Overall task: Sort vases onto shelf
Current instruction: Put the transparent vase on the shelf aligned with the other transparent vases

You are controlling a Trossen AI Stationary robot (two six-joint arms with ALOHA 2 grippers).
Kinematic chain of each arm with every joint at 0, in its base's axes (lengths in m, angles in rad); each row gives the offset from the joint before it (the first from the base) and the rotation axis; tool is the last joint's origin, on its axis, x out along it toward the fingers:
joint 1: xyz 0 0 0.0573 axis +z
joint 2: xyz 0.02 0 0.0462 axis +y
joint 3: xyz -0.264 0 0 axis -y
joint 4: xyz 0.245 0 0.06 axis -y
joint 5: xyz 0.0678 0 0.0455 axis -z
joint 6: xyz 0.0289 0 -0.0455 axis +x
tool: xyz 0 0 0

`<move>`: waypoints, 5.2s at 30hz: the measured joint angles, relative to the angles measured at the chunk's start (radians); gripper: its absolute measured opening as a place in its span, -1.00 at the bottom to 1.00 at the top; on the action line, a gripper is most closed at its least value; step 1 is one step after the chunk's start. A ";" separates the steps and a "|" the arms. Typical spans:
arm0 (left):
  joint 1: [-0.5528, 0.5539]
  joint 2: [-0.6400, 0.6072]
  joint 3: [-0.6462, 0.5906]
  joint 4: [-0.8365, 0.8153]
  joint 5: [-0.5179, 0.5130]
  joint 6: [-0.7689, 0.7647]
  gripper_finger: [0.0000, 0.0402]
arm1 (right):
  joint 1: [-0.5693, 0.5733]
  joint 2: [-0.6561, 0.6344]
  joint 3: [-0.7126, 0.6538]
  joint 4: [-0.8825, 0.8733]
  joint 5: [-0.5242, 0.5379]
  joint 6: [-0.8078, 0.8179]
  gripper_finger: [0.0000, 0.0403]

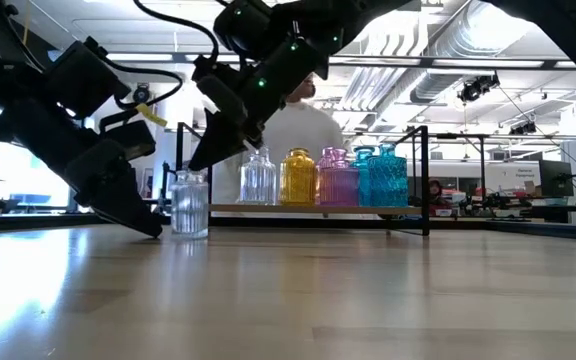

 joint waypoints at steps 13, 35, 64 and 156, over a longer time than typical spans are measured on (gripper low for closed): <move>0.001 -0.006 -0.004 -0.028 -0.001 0.043 -0.85 | -0.001 0.016 0.000 0.023 0.003 0.015 -0.98; -0.001 -0.003 -0.143 0.357 -0.057 -0.030 -1.00 | 0.187 -0.020 -0.001 0.032 0.583 0.385 0.26; -0.001 -0.003 -0.142 0.366 -0.057 -0.030 -1.00 | 0.162 0.089 0.000 0.101 0.582 0.467 -0.43; 0.000 -0.004 -0.142 0.372 -0.014 -0.001 -1.00 | -0.207 -0.131 0.007 -0.130 -0.144 -0.386 -0.47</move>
